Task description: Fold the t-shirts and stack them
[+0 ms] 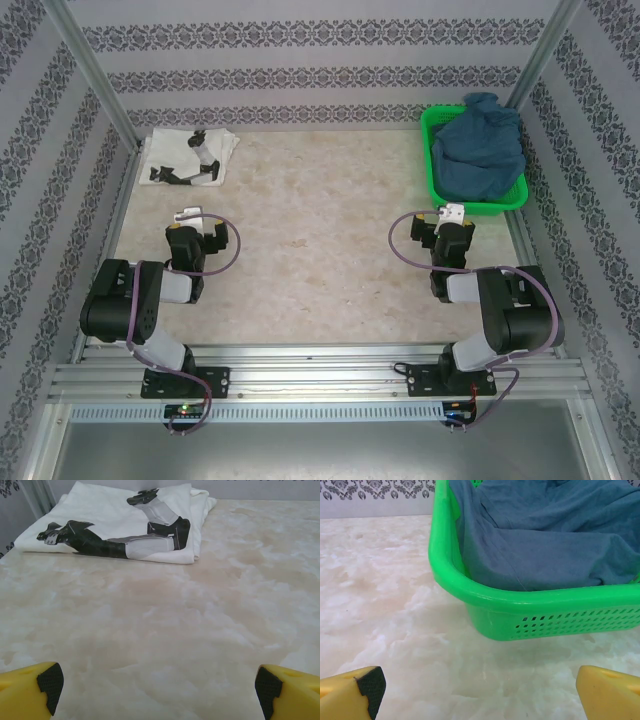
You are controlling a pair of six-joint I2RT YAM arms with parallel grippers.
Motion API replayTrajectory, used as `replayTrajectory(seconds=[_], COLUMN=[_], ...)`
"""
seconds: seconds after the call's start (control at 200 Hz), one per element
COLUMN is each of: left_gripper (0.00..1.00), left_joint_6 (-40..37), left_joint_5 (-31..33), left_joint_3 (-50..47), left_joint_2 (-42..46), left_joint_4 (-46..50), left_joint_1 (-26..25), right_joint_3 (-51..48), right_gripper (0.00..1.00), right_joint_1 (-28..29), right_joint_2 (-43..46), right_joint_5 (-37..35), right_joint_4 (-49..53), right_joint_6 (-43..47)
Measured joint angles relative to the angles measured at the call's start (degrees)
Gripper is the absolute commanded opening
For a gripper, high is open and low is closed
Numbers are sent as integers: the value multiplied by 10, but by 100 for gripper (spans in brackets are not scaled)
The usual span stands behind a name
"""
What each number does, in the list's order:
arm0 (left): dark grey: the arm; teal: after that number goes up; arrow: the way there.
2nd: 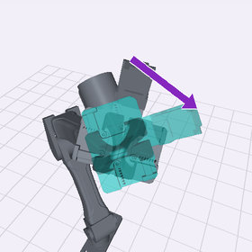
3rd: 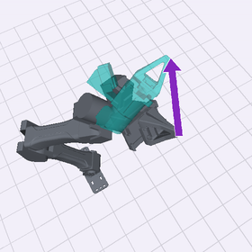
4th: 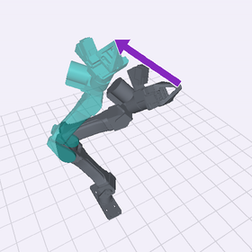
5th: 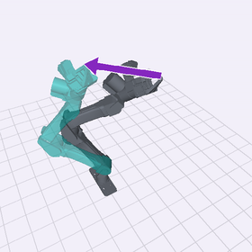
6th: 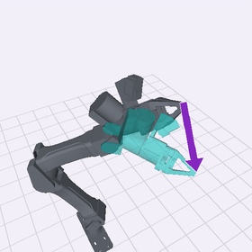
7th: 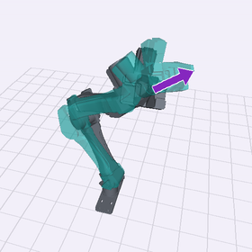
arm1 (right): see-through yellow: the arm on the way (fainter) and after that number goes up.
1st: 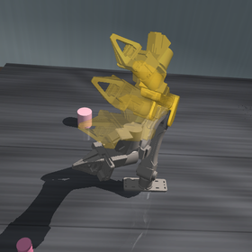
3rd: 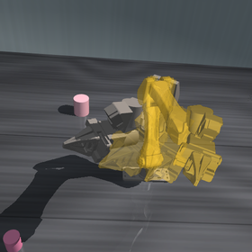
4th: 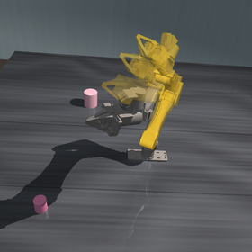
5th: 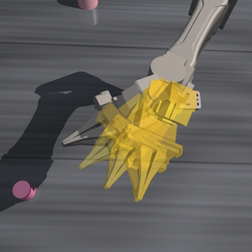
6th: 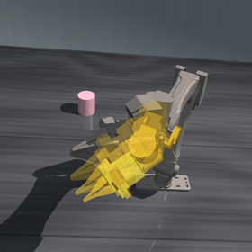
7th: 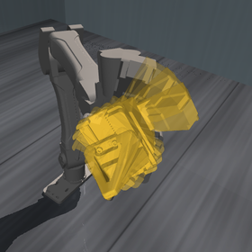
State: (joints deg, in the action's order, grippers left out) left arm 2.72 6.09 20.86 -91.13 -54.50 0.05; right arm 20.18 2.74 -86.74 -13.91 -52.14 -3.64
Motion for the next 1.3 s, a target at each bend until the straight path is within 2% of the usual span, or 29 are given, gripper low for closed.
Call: replayTrajectory(seconds=[0.609, 0.684, 0.774, 0.854, 0.929, 0.984, 1.039, 1.139, 1.304], left_gripper=[100, 100, 100, 100, 100, 100, 100, 100, 100], left_joint_6=[-5, -18, -30, -22, 19, 50, 79, 112, 141], left_joint_5=[0, 17, 50, 62, 52, 36, 15, -15, -66], left_joint_3=[0, 7, 44, 110, 205, 275, 345, 452, 577], left_joint_2=[3, 49, 132, 204, 242, 246, 235, 182, 49], left_joint_4=[2, 66, 144, 206, 283, 332, 383, 477, 615], left_joint_1=[-1, -20, -70, -114, -137, -143, -150, -175, -201], right_joint_3=[1, 21, 103, 209, 317, 415, 512, 650, 838], right_gripper=[98, 98, 98, 98, 98, 98, 98, 98, 94], right_joint_1=[0, 24, 80, 113, 116, 95, 50, -11, -22], right_joint_2=[1, 33, 113, 192, 240, 245, 228, 167, -37], right_joint_5=[5, -15, -22, -1, 21, 44, 78, 93, 104], right_joint_4=[3, 75, 240, 366, 471, 550, 619, 728, 872], right_joint_6=[3, 18, 25, 5, -26, -52, -79, -91, -76])
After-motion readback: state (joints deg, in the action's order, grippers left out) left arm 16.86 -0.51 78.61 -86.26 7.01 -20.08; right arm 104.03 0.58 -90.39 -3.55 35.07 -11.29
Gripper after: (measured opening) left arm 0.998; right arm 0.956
